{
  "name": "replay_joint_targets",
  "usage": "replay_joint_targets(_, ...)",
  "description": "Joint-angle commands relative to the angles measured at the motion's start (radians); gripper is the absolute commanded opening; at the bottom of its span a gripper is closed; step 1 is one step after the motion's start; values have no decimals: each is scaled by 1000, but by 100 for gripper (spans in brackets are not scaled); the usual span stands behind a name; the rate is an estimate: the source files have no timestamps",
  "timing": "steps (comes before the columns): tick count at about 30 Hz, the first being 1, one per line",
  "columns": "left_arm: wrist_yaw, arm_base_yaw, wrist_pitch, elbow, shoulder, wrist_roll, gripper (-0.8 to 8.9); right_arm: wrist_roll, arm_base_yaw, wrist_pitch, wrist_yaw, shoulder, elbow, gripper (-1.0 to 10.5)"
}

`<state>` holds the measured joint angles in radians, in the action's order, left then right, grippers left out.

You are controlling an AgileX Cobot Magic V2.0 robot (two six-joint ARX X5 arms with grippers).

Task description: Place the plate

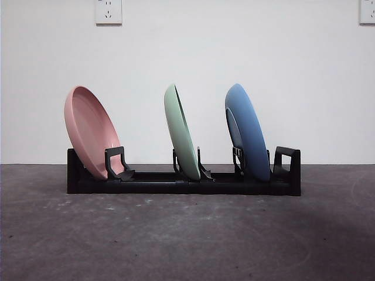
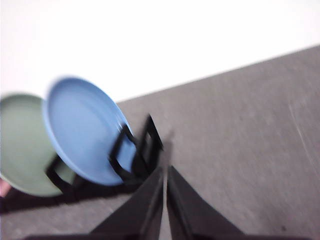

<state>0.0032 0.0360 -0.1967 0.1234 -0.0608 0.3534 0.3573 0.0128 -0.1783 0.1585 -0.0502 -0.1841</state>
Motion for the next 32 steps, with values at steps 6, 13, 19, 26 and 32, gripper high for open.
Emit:
replay_joint_targets(6,11,22,-2,232,-195,31,9,23,-11,-126,72,-141,-237,12)
replay_joint_targets(13,108,40,-81,471,-417,-16,9,-1,-11,-212,171,-258,-411,12)
replay_joint_targets(19,204,77,-229,674,-577,-86,9,-66,-11,-301,282,-355,-547,12)
replay_joint_targets(26,338,131,-361,822,-679,-151,9,-169,-13,-424,407,-456,-676,12)
replay_joint_targets(32,451,189,-511,915,-763,-225,9,-214,-35,-451,512,-514,-727,12)
